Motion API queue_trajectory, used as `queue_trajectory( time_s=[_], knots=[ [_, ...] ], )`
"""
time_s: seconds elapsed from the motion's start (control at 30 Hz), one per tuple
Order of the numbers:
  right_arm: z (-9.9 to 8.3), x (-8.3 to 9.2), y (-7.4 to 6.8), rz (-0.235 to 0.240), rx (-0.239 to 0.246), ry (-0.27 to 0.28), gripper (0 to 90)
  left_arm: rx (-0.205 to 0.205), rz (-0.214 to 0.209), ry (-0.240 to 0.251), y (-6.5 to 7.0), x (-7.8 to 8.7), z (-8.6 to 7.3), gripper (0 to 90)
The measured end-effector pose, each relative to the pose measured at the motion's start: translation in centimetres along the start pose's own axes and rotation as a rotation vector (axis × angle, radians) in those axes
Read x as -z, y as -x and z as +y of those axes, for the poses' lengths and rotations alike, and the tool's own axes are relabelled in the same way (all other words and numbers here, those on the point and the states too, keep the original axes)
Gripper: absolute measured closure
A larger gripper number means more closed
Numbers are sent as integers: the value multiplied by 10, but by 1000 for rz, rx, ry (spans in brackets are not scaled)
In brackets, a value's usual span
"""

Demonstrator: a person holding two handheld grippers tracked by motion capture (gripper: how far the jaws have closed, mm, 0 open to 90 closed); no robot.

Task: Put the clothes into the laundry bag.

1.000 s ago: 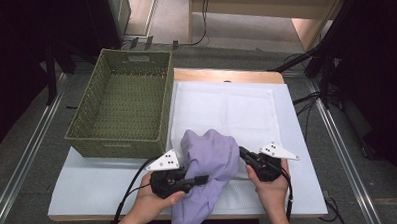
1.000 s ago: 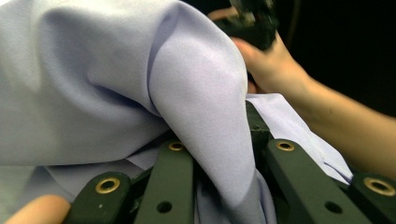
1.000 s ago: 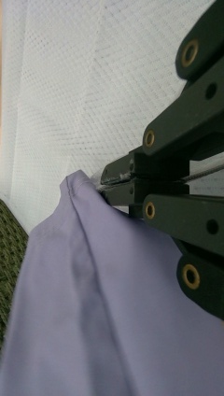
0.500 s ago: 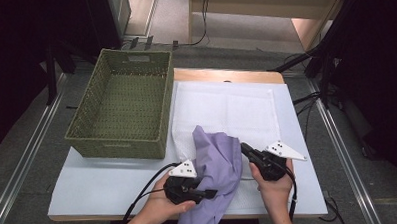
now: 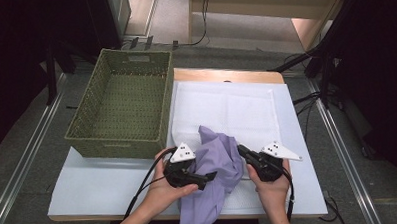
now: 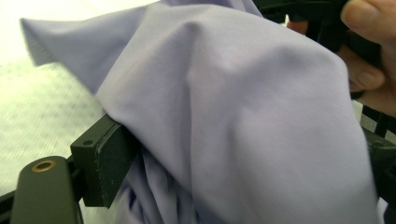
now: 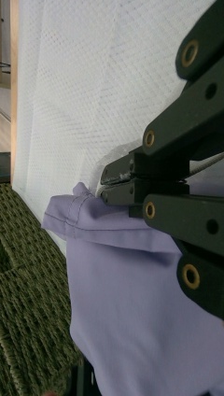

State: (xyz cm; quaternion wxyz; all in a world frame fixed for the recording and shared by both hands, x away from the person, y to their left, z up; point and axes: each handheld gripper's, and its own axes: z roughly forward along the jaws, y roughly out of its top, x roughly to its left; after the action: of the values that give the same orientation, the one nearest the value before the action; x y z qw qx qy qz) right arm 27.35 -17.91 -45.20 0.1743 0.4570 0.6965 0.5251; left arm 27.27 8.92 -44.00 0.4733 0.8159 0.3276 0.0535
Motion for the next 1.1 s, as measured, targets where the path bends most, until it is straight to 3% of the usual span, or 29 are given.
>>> queue_trajectory(
  time_s=[0.03,0.17,0.27,0.37,0.43,0.5,0.63,0.77,0.9,1.03,1.1],
  knots=[
    [0,0,0,1,2,0,898,-8,5,-3,0,-3,2,142],
    [0,-1,-2,9,6,-8,898,-26,-43,-30,0,-20,7,181],
    [0,-1,-3,16,10,-6,898,-27,-104,-57,0,-29,6,413],
    [1,0,-3,20,10,-6,898,-27,-134,-84,2,-35,7,660],
    [2,1,-3,22,6,2,899,-27,-175,-104,3,-35,9,747],
    [3,2,-3,21,5,7,899,-54,-229,-131,8,-37,10,790],
    [5,4,-3,25,12,19,899,-104,-306,-168,18,-43,9,809],
    [10,10,1,22,-6,59,899,-81,-337,-184,19,-47,7,812],
    [16,19,0,24,-11,105,899,-71,-343,-197,19,-49,8,812],
    [20,23,-5,41,2,134,899,-97,-340,-207,21,-48,10,810],
    [19,21,-6,44,8,121,899,-110,-333,-196,23,-44,11,803]
  ],
)
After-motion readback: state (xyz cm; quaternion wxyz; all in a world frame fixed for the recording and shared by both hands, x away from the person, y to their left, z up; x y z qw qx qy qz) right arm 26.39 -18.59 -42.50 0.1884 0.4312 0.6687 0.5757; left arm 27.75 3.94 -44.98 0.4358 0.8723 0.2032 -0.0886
